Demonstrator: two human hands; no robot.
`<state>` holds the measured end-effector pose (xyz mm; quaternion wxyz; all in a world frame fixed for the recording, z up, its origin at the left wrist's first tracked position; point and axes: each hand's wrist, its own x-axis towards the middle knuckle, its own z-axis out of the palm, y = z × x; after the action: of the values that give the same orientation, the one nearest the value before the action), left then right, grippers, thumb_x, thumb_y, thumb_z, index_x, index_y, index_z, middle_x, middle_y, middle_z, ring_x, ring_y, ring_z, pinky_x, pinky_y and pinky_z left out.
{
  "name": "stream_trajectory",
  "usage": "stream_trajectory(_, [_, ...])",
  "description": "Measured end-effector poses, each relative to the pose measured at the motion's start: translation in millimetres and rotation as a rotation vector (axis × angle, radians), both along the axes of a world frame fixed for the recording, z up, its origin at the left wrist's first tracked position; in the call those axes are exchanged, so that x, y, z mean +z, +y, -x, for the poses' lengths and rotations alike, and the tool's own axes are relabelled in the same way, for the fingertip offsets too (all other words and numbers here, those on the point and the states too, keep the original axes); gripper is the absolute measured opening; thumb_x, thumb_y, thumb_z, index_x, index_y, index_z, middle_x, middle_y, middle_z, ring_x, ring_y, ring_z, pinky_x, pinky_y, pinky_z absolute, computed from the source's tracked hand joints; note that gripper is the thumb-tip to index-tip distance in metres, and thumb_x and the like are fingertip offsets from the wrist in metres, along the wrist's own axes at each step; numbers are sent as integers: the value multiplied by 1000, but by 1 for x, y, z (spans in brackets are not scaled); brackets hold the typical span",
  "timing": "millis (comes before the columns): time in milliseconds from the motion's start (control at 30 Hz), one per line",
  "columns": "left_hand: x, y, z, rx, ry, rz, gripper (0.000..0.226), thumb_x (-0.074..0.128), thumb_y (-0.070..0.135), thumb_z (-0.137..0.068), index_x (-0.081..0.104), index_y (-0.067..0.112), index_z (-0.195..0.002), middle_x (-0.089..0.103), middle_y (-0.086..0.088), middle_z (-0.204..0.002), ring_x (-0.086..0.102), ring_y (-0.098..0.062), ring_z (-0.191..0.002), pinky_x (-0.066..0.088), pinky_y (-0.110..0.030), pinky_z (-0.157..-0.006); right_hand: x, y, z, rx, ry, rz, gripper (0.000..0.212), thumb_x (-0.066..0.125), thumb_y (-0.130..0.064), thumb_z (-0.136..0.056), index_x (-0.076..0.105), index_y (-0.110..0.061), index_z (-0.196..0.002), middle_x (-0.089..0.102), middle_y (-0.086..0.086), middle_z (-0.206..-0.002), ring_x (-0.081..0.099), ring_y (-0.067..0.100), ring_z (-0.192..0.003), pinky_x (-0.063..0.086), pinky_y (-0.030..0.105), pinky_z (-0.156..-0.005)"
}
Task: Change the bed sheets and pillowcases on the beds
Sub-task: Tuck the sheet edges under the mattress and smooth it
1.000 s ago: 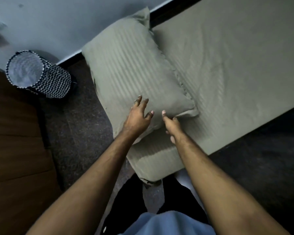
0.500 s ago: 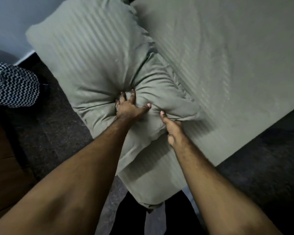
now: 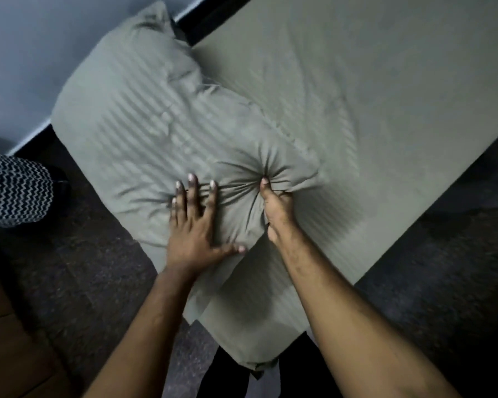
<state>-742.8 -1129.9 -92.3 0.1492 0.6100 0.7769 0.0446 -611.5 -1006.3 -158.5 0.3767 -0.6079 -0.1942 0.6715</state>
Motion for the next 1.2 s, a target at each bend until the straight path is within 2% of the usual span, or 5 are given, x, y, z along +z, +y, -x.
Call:
stream_trajectory(233, [48, 34, -61, 388, -75, 21, 137, 86, 59, -62, -15, 49, -155, -34, -1, -163, -20, -50, -149, 17, -83, -105, 109, 73, -5, 7, -48, -423, 45, 71, -25, -85, 61, -11, -126, 69, 5, -125, 64, 19, -120, 47, 32, -107])
stream_trajectory(633, [28, 110, -180, -3, -232, 209, 126, 82, 42, -72, -12, 52, -154, -29, 8, -164, -20, -48, -149, 18, -81, -105, 56, 105, -182, -302, -343, -299, 42, 65, -12, -94, 56, -1, -133, 62, 7, -132, 59, 17, -121, 43, 25, -105])
stream_trajectory(800, [-9, 123, -186, -57, -374, 280, 105, 72, 46, -85, 2, 32, -161, -7, -2, -170, -7, -51, -151, 7, -58, -124, 36, 100, -200, -163, -552, -212, 68, 65, -27, -87, 43, 6, -142, 55, 16, -139, 56, 25, -127, 43, 31, -108])
stream_trajectory(933, [-10, 119, -203, -28, -397, 255, 90, 64, 44, -94, 10, 22, -162, -3, 2, -170, -6, -48, -152, 8, -49, -124, 42, 76, -198, 110, -918, -108, 91, 62, -28, -92, 8, 11, -154, 15, 40, -156, 29, 46, -144, 31, 38, -116])
stream_trajectory(1200, [32, 72, -136, 113, -522, 49, 56, 56, 11, -97, 42, 8, -152, 40, -9, -159, 37, -21, -146, 28, -25, -116, 54, -41, -104, 434, -1072, -317, 76, 63, -24, -88, 30, -1, -153, 16, 23, -163, 15, 37, -151, 19, 42, -123])
